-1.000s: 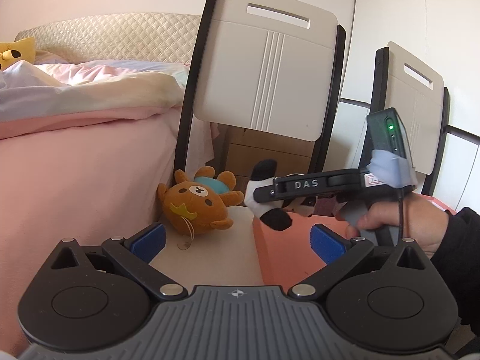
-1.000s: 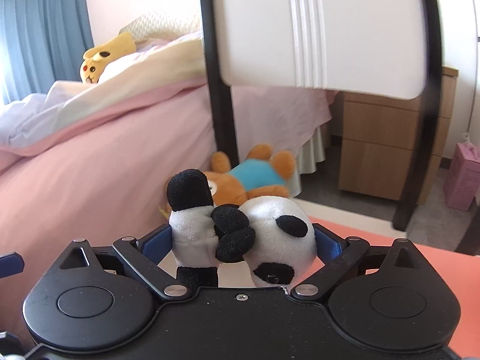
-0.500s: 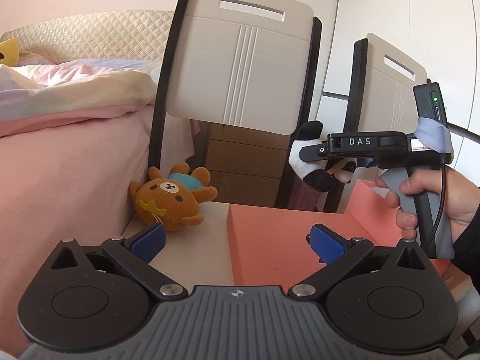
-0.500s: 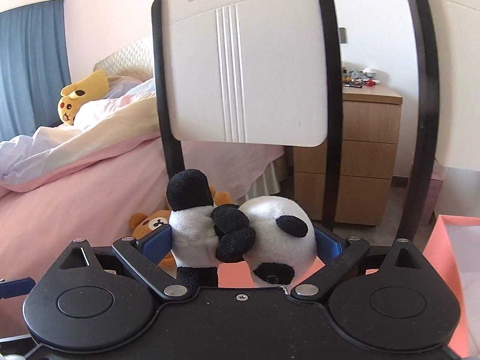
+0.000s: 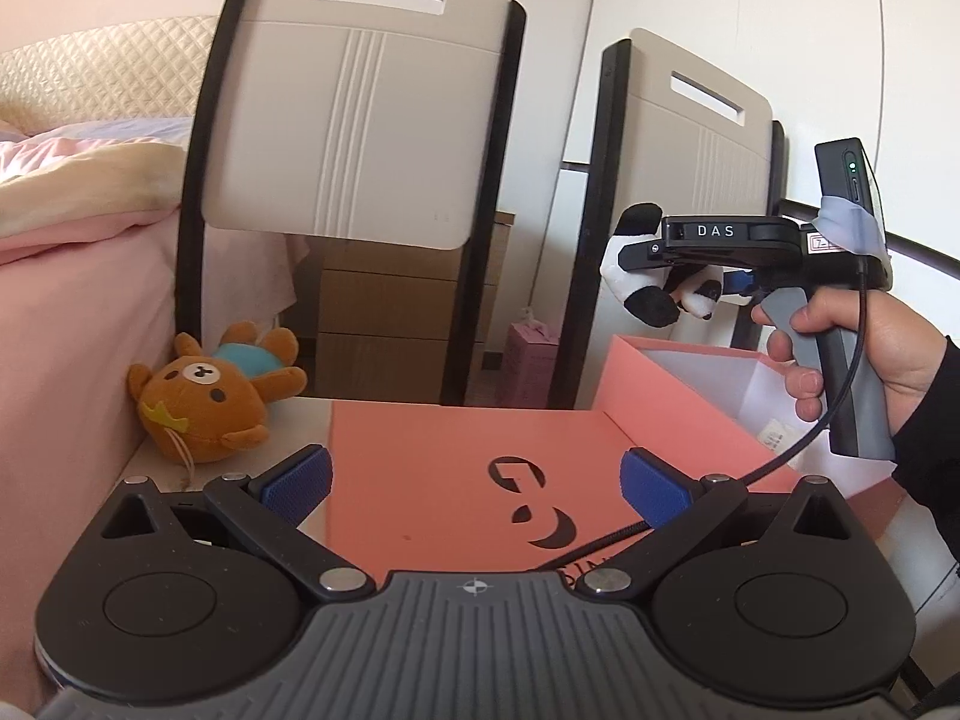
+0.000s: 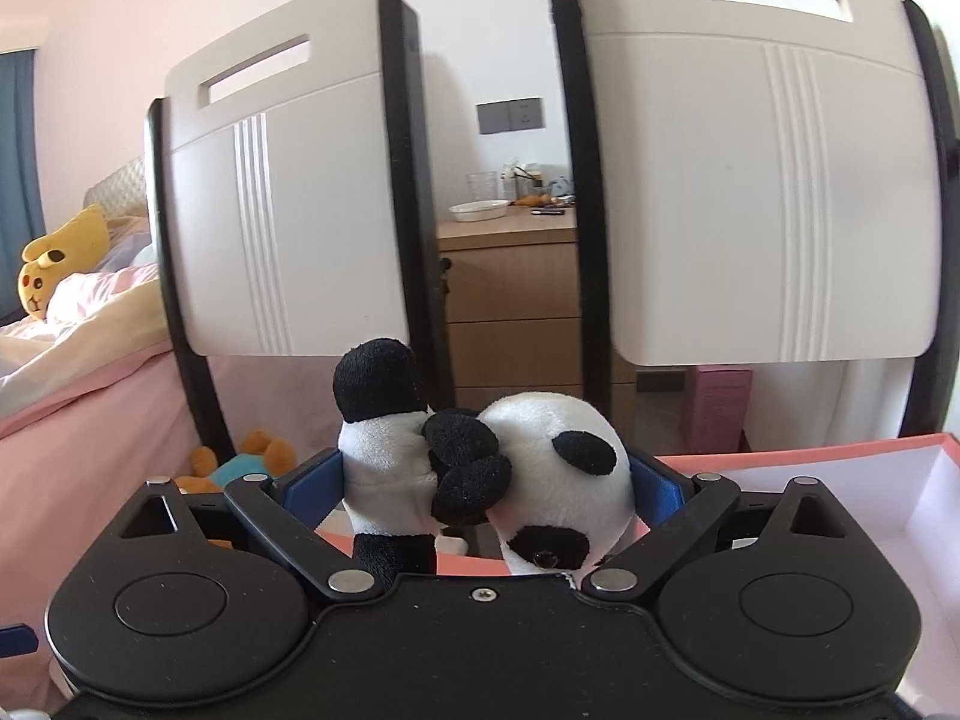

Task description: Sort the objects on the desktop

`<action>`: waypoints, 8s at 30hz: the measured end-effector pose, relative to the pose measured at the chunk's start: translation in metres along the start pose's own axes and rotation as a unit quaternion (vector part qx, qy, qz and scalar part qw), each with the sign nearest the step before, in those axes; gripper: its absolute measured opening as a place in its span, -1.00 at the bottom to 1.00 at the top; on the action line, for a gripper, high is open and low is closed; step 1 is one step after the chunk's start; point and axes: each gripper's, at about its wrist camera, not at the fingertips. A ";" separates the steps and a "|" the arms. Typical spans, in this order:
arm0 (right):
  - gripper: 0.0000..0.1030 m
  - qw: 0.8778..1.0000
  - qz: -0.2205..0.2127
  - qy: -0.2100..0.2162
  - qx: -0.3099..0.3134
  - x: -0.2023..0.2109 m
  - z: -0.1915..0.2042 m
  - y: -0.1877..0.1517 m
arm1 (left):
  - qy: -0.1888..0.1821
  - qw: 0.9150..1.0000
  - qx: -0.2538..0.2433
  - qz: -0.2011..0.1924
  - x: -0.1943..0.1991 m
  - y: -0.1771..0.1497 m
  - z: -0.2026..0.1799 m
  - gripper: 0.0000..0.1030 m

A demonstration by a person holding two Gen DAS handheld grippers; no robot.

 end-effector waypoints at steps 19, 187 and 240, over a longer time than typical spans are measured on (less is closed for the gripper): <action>0.86 0.990 0.095 -0.099 -0.010 -0.063 -0.109 -0.015 | -0.057 0.998 -0.009 0.037 -0.057 -0.003 -0.046 1.00; 0.99 0.935 0.237 0.187 -0.184 -0.215 0.251 -0.079 | 0.088 0.993 0.064 -0.038 0.055 0.000 0.097 1.00; 0.40 0.977 0.104 0.176 0.053 -0.083 0.178 -0.040 | 0.087 0.996 0.031 -0.007 0.042 -0.004 0.070 1.00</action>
Point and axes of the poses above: each gripper's, at about its wrist camera, not at the fingertips, and x roughly against the way its jaws point, z to its left, y to its top, and after that the axes turned 9 degrees about -y, right-handed
